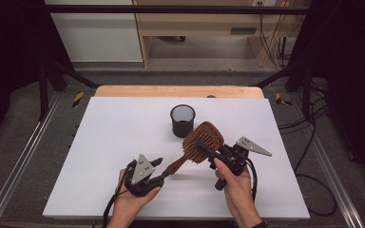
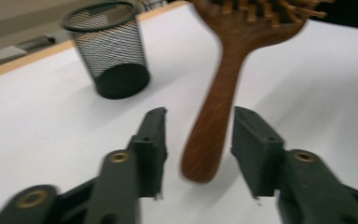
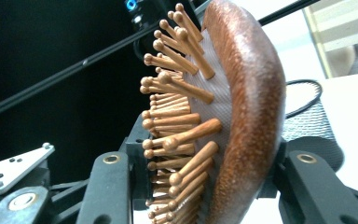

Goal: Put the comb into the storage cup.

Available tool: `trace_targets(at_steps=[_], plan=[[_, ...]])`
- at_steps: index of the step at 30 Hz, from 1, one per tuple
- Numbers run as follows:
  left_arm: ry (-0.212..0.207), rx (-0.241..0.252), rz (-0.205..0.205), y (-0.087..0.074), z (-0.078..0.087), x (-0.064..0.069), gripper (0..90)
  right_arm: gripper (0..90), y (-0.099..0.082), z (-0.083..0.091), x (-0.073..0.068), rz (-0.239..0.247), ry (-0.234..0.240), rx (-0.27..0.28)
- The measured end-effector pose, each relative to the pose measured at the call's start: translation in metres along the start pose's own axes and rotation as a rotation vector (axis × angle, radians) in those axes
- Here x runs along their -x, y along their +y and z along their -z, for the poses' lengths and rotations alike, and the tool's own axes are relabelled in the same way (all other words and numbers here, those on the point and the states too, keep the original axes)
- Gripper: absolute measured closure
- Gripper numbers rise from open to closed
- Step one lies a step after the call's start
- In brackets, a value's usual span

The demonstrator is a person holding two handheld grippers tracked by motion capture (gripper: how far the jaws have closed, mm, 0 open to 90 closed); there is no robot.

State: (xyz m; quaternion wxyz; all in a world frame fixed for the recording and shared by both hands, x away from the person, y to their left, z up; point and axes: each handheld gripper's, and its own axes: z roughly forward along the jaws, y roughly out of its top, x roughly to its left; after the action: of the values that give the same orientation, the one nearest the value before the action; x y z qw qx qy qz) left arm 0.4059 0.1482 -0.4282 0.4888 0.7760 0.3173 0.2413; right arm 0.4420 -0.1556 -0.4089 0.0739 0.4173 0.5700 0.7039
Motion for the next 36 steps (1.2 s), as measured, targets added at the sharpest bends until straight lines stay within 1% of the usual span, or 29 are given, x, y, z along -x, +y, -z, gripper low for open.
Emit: trace_targets(at_steps=[1,2,4,6,9,10,11,13,16,18,19,20,21,22,24,26,28,30,32,34,36], plan=[[0.009,0.015,0.017,0.0,0.003,-0.004,47.5,52.9,0.001,0.002,0.003,-0.002,-0.007,0.007],[0.028,0.028,0.032,0.0,0.006,-0.009,45.3,52.9,0.003,0.004,0.005,0.001,-0.015,0.011],[0.054,0.05,0.055,0.0,0.01,-0.016,40.3,52.8,0.005,0.008,0.01,-0.008,-0.024,0.021],[0.089,0.076,0.079,-0.002,0.016,-0.025,36.4,52.8,0.006,0.012,0.013,-0.017,-0.031,0.029],[0.129,0.109,0.101,-0.005,0.024,-0.035,28.9,52.7,0.007,0.015,0.017,-0.022,-0.041,0.038],[0.143,0.116,0.102,-0.006,0.026,-0.038,25.8,52.7,0.008,0.016,0.018,-0.021,-0.044,0.043],[0.153,0.124,0.103,-0.007,0.029,-0.041,22.6,52.7,0.009,0.017,0.019,-0.03,-0.047,0.044],[0.171,0.139,0.118,-0.01,0.034,-0.048,17.2,52.6,0.009,0.019,0.02,-0.028,-0.05,0.05],[0.204,0.154,0.127,-0.016,0.042,-0.056,11.8,52.6,0.01,0.02,0.022,-0.033,-0.055,0.054],[0.252,0.174,0.129,-0.021,0.05,-0.063,10.4,52.6,0.011,0.022,0.024,-0.036,-0.061,0.058],[0.265,0.183,0.136,-0.023,0.052,-0.066,9.9,52.5,0.011,0.023,0.025,-0.035,-0.063,0.06],[0.279,0.191,0.154,-0.026,0.056,-0.07,9.4,52.5,0.012,0.023,0.025,-0.041,-0.064,0.063],[0.289,0.203,0.172,-0.03,0.06,-0.074,8.7,52.5,0.012,0.024,0.026,-0.044,-0.065,0.065],[0.293,0.209,0.179,-0.032,0.062,-0.076,8.5,52.5,0.013,0.025,0.027,-0.052,-0.068,0.069],[0.31,0.221,0.187,-0.038,0.068,-0.082,7.4,52.5,0.013,0.026,0.027,-0.056,-0.073,0.07],[0.328,0.236,0.193,-0.04,0.072,-0.088,7.1,52.5,0.014,0.027,0.028,-0.052,-0.084,0.069],[0.343,0.249,0.208,-0.042,0.074,-0.093,6.9,52.5,0.015,0.027,0.028,-0.049,-0.091,0.066],[0.37,0.242,0.205,-0.044,0.076,-0.097,4.6,52.5,0.016,0.027,0.029,-0.048,-0.095,0.063],[0.408,0.237,0.203,-0.047,0.078,-0.103,3.2,52.4,0.018,0.026,0.03,-0.045,-0.1,0.062],[0.417,0.245,0.226,-0.048,0.081,-0.106,3.1,52.4,0.021,0.025,0.032,-0.044,-0.108,0.062],[0.416,0.252,0.254,-0.051,0.083,-0.11,2.9,52.5,0.025,0.023,0.034,-0.04,-0.126,0.062]])
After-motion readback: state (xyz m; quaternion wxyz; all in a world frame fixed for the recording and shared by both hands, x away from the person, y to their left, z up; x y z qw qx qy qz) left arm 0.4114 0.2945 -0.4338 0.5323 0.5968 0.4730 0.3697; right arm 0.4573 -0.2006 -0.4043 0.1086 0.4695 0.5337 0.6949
